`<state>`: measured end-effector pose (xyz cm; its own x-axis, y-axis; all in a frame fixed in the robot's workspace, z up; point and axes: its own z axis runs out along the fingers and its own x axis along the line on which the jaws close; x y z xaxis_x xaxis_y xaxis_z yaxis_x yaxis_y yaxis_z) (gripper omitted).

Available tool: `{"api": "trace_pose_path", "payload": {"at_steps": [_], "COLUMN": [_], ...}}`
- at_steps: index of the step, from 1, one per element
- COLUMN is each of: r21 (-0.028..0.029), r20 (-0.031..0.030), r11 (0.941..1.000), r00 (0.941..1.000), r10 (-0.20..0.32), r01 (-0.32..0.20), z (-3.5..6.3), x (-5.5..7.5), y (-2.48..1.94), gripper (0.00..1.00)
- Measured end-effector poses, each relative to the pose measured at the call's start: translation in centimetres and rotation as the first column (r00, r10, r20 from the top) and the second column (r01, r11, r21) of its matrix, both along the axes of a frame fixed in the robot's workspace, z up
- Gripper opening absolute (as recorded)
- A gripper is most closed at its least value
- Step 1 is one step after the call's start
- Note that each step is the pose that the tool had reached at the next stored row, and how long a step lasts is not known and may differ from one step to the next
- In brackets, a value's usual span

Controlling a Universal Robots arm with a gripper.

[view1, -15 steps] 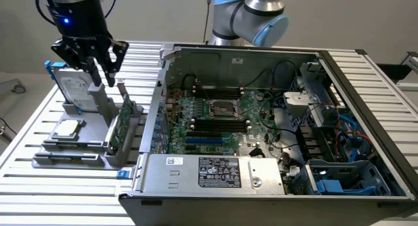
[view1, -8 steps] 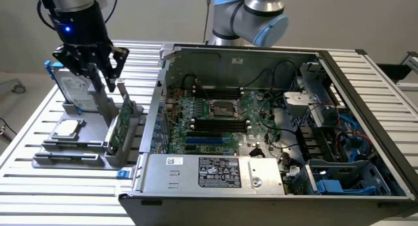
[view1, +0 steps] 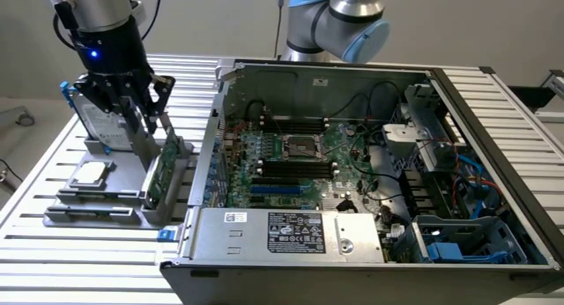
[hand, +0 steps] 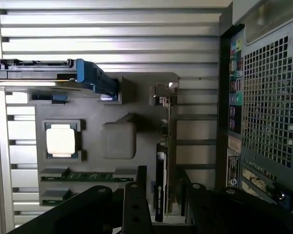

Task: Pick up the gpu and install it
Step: 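Pick up the gpu and move the gpu toward the slot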

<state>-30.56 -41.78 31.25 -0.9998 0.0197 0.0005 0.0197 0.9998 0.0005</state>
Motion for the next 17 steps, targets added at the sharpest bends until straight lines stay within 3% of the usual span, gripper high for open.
{"api": "trace_pose_path", "payload": {"at_steps": [17], "r21": [-0.0003], "r20": [-0.0001], "r11": [1.0000], "r00": [1.0000], "r10": [0.003], "r01": [-0.003], "z": [-3.08], "x": [0.0], "y": [-1.19], "gripper": [0.36]}}
